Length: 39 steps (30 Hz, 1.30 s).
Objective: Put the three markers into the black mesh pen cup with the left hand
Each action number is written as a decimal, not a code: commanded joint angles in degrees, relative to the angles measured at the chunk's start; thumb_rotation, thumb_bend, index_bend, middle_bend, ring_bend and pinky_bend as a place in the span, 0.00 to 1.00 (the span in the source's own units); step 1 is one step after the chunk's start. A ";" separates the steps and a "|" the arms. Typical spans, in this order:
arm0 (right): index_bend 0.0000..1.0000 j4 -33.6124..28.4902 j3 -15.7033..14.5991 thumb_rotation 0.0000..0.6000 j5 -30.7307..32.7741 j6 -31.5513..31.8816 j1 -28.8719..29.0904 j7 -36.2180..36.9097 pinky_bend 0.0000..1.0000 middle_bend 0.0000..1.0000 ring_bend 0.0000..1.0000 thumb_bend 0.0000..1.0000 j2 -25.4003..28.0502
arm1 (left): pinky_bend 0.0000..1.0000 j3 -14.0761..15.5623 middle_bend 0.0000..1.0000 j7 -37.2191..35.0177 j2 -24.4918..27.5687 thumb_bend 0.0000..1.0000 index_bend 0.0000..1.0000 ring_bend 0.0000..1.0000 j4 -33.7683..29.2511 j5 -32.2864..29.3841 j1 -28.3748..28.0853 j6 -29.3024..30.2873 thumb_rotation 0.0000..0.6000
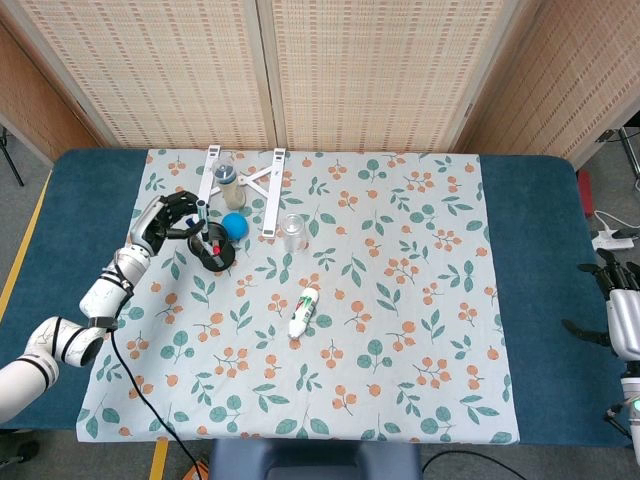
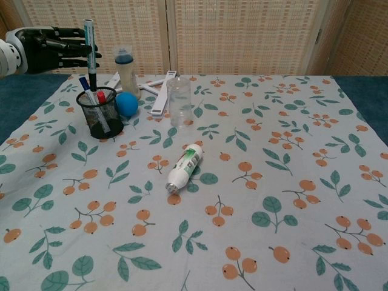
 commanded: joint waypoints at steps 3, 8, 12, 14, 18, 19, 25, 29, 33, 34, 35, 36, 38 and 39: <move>0.26 0.04 -0.06 1.00 -0.02 -0.31 0.10 -0.02 0.09 0.07 0.19 0.02 -0.02 | 0.23 5.10 0.58 -5.65 -1.62 0.35 0.58 0.25 4.55 3.52 -2.22 2.48 1.00; 0.26 0.00 -0.14 1.00 -0.19 -0.55 0.15 0.31 0.09 0.07 0.19 0.02 0.09 | 0.21 7.76 0.52 -8.74 -2.47 0.35 0.57 0.20 8.09 4.24 -3.32 4.18 1.00; 0.26 -0.07 -0.11 1.00 -0.15 -0.44 0.12 0.15 0.09 0.07 0.19 0.02 0.09 | 0.21 9.00 0.50 -9.16 -3.12 0.35 0.56 0.20 9.81 3.64 -3.89 4.30 1.00; 0.26 -0.09 -0.14 1.00 -0.17 -0.52 0.16 0.04 0.09 0.07 0.19 0.02 0.06 | 0.20 9.78 0.49 -9.32 -3.19 0.35 0.55 0.19 10.24 3.58 -4.17 4.36 1.00; 0.26 -0.21 -0.23 1.00 0.01 -0.97 0.26 -0.12 0.09 0.07 0.19 0.02 0.14 | 0.19 11.46 0.47 -10.97 -3.05 0.35 0.51 0.18 10.80 4.13 -4.55 5.35 1.00; 0.26 -0.24 -0.24 1.00 0.06 -1.02 0.27 -0.17 0.09 0.07 0.19 0.02 0.17 | 0.19 11.74 0.47 -11.07 -3.10 0.35 0.50 0.18 11.12 4.15 -4.61 5.56 1.00; 0.28 -0.48 -0.20 1.00 0.20 -1.03 0.27 -0.38 0.09 0.08 0.20 0.02 0.27 | 0.18 13.28 0.40 -11.83 -3.04 0.35 0.41 0.15 11.69 3.97 -4.97 6.56 1.00; 0.28 -0.43 -0.09 1.00 0.07 -0.52 0.14 -0.24 0.09 0.09 0.20 0.02 0.19 | 0.18 13.71 0.40 -12.26 -2.88 0.35 0.41 0.15 11.40 3.31 -5.04 7.14 1.00; 0.28 -0.39 -0.08 1.00 -0.20 -0.20 0.02 0.04 0.09 0.09 0.20 0.02 0.18 | 0.18 13.58 0.42 -11.49 -1.81 0.35 0.43 0.15 9.34 2.97 -4.60 9.29 1.00; 0.28 -0.38 -0.08 1.00 -0.21 -0.20 0.02 0.08 0.09 0.09 0.20 0.02 0.19 | 0.18 13.58 0.42 -11.17 -1.60 0.35 0.44 0.16 9.00 3.01 -4.53 9.65 1.00; 0.28 -0.37 -0.09 1.00 -0.24 -0.22 0.03 0.15 0.09 0.09 0.20 0.02 0.19 | 0.19 13.60 0.44 -10.30 -1.07 0.35 0.44 0.17 8.17 3.13 -4.36 10.49 1.00; 0.28 -0.36 -0.13 1.00 -0.36 -0.33 0.05 0.39 0.09 0.09 0.20 0.02 0.20 | 0.19 14.11 0.45 -4.39 1.36 0.35 0.45 0.18 4.91 4.50 -3.46 14.26 1.00; 0.28 -0.36 -0.21 1.00 -0.73 -0.37 0.08 0.88 0.09 0.09 0.20 0.02 0.27 | 0.22 13.65 0.46 12.24 6.23 0.35 0.46 0.20 -4.16 3.39 0.63 19.90 1.00; 0.28 -0.36 -0.27 1.00 -1.02 -0.29 0.05 1.18 0.09 0.09 0.20 0.02 0.34 | 0.23 12.64 0.46 24.29 8.93 0.35 0.46 0.20 -11.58 0.27 3.82 22.21 1.00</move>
